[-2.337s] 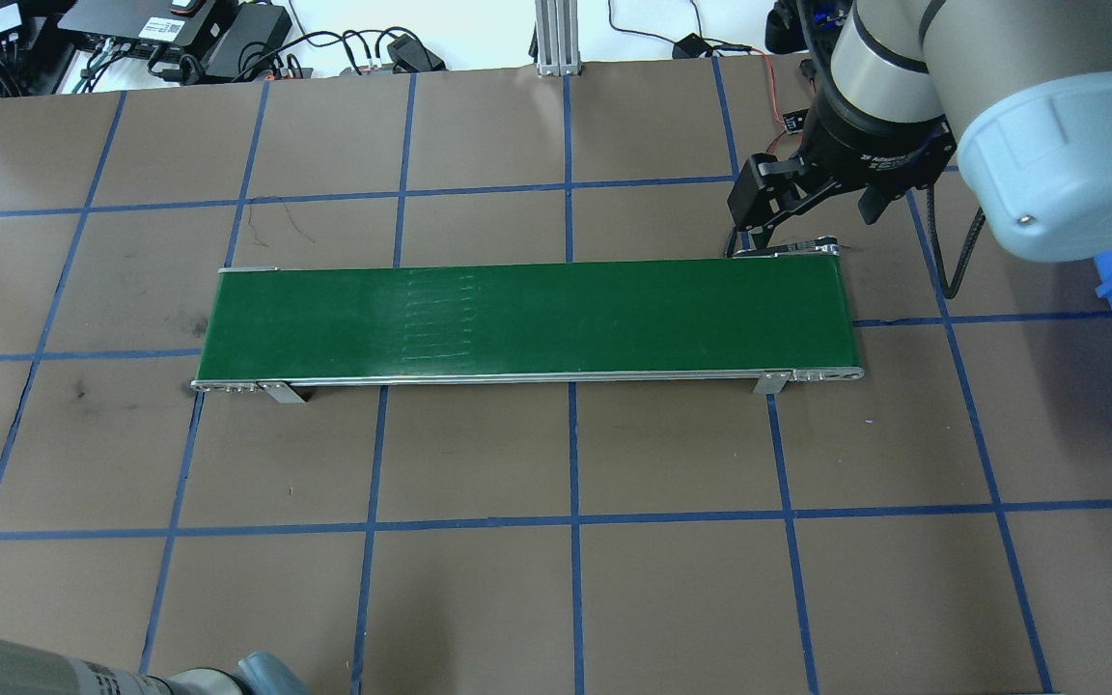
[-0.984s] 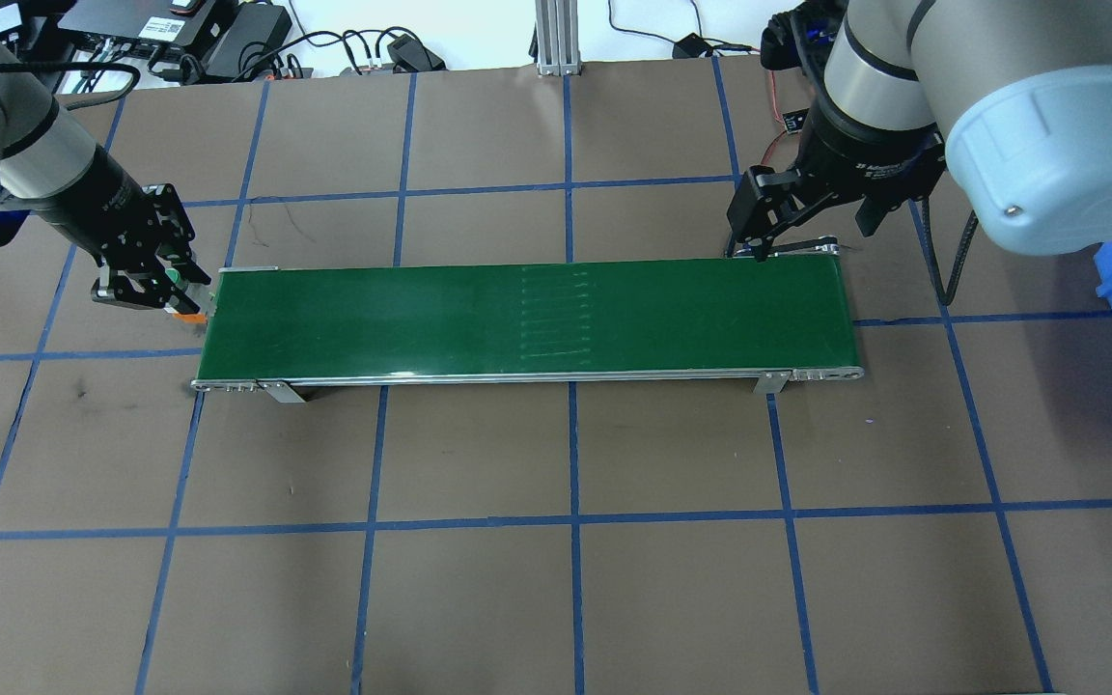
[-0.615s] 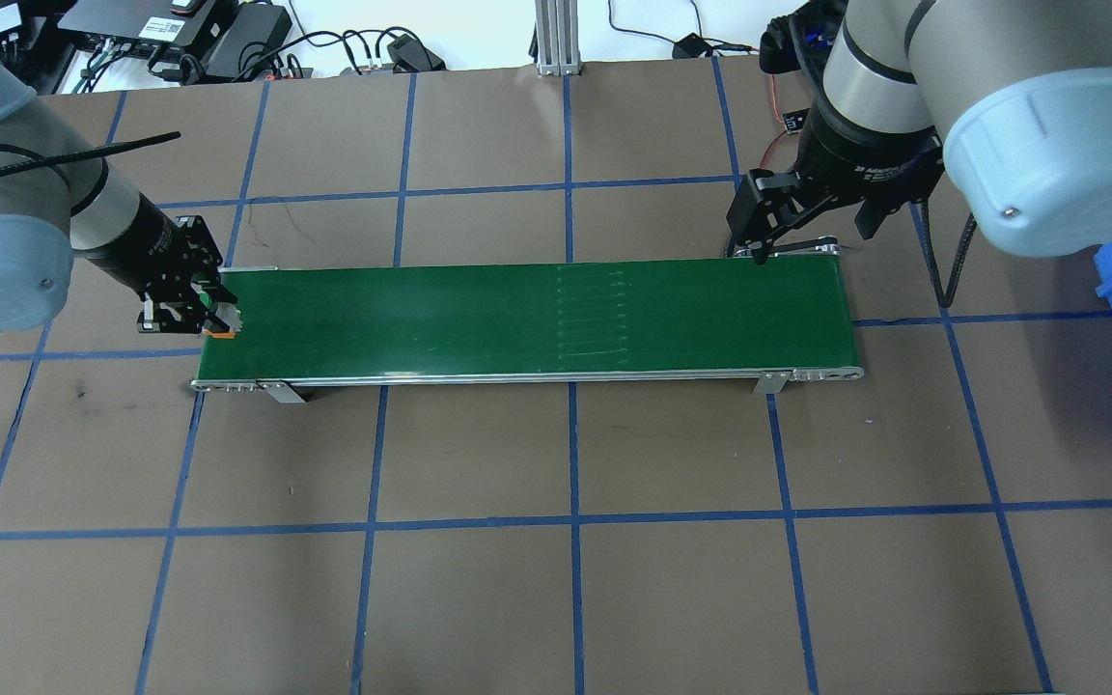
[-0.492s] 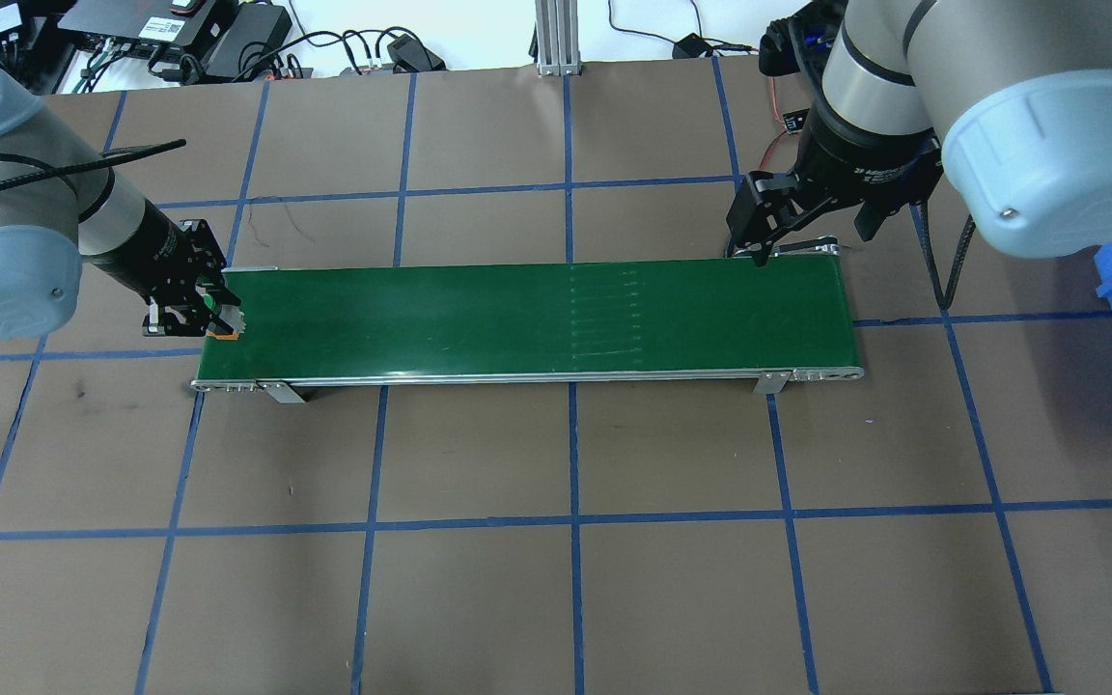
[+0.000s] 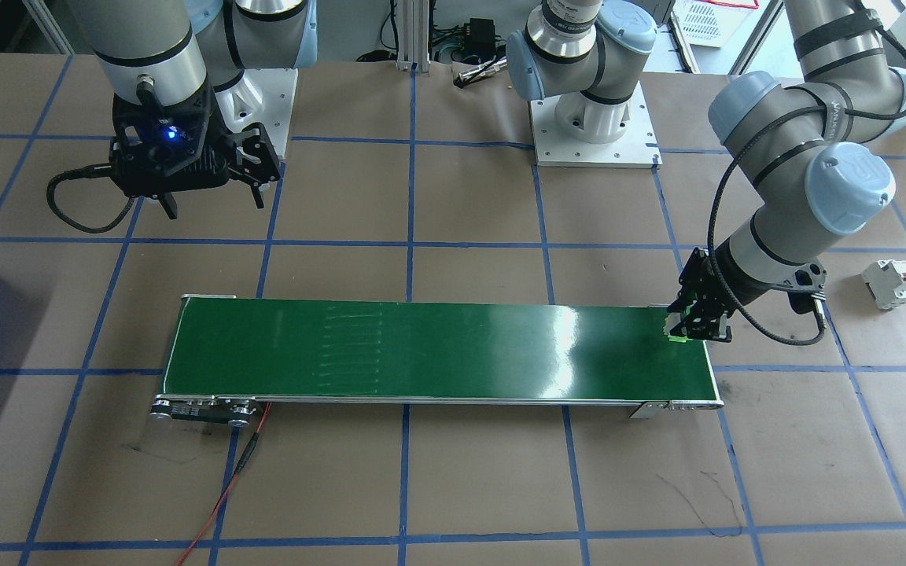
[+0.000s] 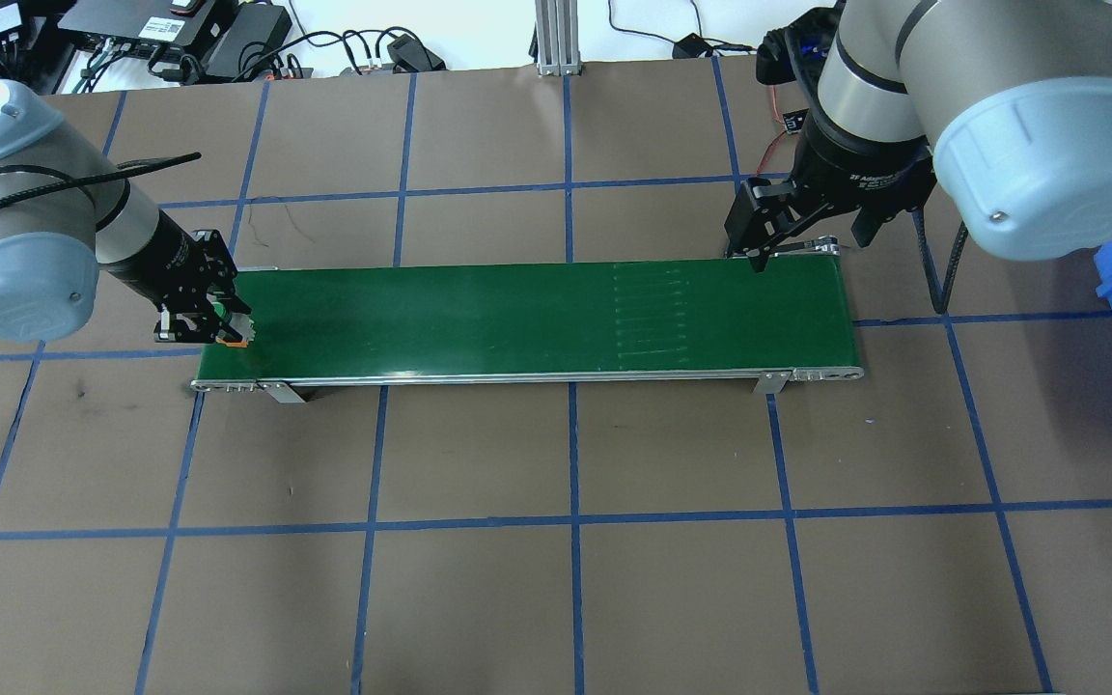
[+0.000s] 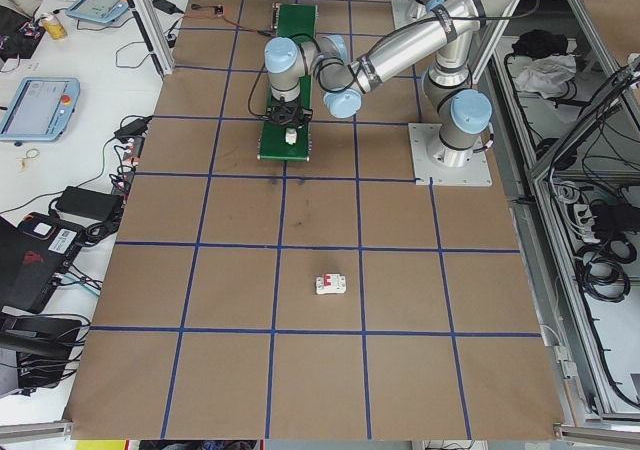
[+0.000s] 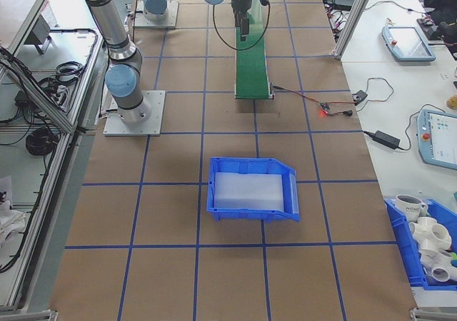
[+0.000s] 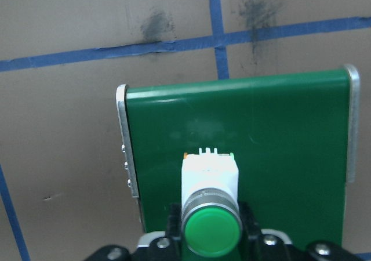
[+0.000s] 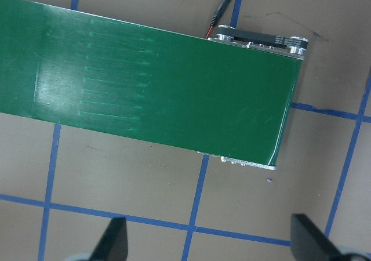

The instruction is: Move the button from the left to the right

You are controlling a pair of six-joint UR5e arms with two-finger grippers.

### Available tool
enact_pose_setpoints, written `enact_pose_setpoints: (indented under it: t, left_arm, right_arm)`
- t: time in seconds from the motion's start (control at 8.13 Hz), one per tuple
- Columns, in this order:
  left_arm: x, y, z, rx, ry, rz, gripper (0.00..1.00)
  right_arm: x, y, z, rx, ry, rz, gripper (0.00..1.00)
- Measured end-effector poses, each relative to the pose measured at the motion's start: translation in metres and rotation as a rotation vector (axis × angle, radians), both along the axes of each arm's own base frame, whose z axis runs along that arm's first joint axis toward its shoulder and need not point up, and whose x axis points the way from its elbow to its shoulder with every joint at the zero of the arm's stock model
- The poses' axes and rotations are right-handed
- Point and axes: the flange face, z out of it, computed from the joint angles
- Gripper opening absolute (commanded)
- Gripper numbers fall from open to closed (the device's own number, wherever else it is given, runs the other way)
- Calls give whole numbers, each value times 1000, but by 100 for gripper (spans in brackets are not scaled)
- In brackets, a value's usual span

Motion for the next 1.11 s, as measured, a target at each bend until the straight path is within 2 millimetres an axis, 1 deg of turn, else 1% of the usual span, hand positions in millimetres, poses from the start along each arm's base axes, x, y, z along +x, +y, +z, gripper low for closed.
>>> enact_pose_setpoints:
  t: [0.12, 0.25, 0.49, 0.61, 1.11]
  left_arm:
    - [0, 0, -2, 3, 2, -1, 34]
    - [0, -1, -3, 5, 3, -3, 35]
    - [1, 0, -5, 6, 2, -30, 94]
    - [1, 0, -6, 8, 1, -36, 100]
    - [1, 1, -7, 12, -3, -37, 100]
  right_arm:
    - [0, 0, -1, 1, 0, 0, 98]
    - [0, -1, -1, 1, 0, 0, 96]
    - [0, -1, -2, 2, 0, 0, 96]
    - [0, -1, -2, 2, 0, 0, 96]
    - [0, -7, -8, 9, -5, -8, 96]
